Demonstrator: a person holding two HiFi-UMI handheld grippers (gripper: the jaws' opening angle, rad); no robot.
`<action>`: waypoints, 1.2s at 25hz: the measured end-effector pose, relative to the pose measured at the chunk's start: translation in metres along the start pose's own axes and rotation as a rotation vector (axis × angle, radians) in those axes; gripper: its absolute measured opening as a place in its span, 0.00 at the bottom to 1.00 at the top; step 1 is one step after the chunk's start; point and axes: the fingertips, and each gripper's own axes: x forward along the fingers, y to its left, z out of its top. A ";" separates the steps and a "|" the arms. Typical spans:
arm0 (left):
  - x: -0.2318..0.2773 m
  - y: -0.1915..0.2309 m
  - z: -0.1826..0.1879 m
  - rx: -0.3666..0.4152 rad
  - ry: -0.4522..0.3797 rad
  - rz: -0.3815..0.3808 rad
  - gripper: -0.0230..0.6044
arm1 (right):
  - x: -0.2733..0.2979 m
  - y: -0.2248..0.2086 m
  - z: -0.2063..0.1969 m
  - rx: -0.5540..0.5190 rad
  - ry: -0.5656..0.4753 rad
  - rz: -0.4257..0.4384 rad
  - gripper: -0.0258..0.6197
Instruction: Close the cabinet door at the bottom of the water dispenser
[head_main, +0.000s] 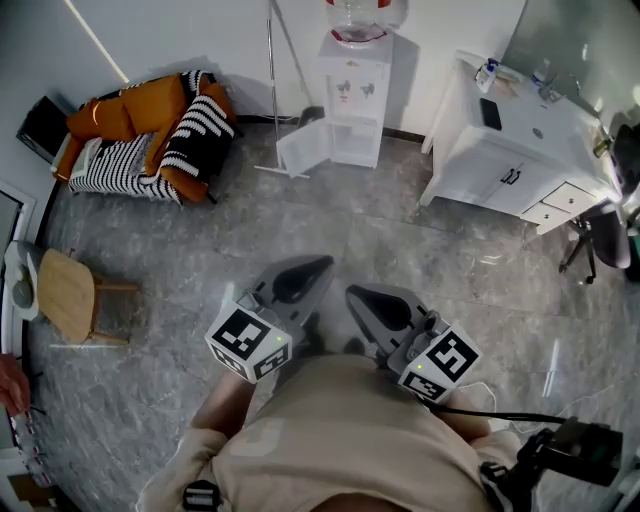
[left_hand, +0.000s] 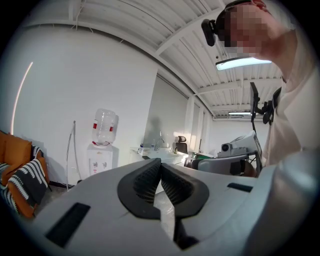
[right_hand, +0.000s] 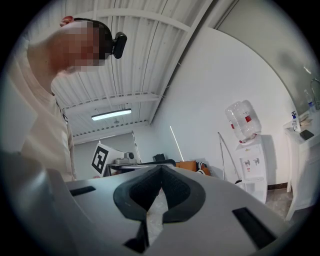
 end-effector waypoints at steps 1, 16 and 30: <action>0.000 0.006 0.000 -0.004 -0.002 -0.003 0.02 | 0.005 -0.002 0.000 -0.005 0.005 -0.006 0.06; -0.025 0.152 0.022 -0.061 -0.078 -0.019 0.02 | 0.141 -0.029 -0.003 -0.045 0.101 -0.055 0.06; -0.047 0.243 0.022 -0.083 -0.104 -0.070 0.02 | 0.229 -0.047 -0.010 -0.061 0.146 -0.138 0.06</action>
